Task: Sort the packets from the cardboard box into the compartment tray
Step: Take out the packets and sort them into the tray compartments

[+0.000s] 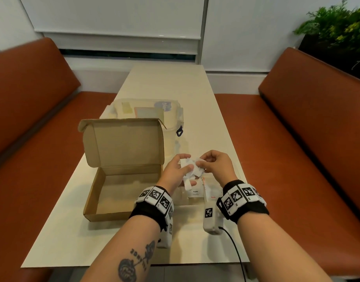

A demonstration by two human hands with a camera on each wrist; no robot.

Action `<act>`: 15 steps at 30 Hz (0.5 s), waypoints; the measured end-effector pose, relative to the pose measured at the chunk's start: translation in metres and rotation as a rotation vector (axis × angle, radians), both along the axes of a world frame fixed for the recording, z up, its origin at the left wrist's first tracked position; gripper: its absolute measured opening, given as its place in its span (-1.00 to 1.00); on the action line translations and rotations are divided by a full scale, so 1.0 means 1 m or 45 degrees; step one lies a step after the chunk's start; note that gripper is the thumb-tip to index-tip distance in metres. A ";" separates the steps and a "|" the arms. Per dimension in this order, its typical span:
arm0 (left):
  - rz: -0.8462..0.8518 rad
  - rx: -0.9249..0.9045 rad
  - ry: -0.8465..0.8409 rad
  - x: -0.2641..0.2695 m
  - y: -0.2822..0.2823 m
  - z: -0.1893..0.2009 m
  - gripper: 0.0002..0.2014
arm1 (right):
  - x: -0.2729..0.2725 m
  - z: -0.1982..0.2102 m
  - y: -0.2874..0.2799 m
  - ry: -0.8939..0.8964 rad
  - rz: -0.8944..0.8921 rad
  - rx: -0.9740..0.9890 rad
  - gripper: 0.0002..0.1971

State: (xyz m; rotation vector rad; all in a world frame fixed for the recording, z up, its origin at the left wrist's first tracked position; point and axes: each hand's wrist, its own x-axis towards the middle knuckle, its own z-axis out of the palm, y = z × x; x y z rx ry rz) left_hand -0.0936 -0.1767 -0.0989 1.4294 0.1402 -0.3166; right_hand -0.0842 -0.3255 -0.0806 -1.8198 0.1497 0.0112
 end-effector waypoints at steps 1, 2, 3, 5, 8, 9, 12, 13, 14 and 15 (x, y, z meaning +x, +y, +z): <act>0.000 -0.007 0.004 0.000 0.000 -0.001 -0.74 | 0.000 0.000 -0.001 0.002 -0.003 -0.010 -0.87; 0.005 -0.019 0.008 -0.001 0.000 -0.001 -0.76 | 0.001 0.001 -0.001 0.008 -0.007 -0.004 -0.88; 0.013 -0.030 0.010 -0.001 0.001 -0.002 -0.79 | 0.001 0.000 -0.001 0.017 -0.013 0.016 -0.90; 0.040 -0.030 0.005 0.000 0.002 -0.002 -0.84 | 0.001 -0.001 -0.001 0.028 -0.031 0.067 -0.90; 0.146 0.020 -0.015 0.002 0.003 -0.003 -0.84 | -0.001 -0.004 -0.004 0.007 -0.059 0.041 -0.87; 0.179 0.036 -0.023 0.002 0.004 -0.004 -0.83 | -0.001 -0.004 -0.006 0.002 -0.073 0.027 -0.88; 0.201 0.086 -0.047 0.002 0.003 -0.004 -0.81 | -0.001 -0.002 -0.008 0.016 -0.145 0.176 -0.84; 0.193 0.095 -0.048 0.002 0.003 -0.004 -0.81 | -0.001 -0.001 -0.008 0.015 -0.152 0.253 -0.82; 0.184 0.094 -0.041 0.001 0.001 -0.004 -0.81 | -0.002 -0.001 -0.007 0.005 -0.152 0.298 -0.80; 0.176 0.086 -0.032 0.001 0.000 -0.003 -0.81 | -0.002 -0.001 -0.005 -0.009 -0.146 0.291 -0.79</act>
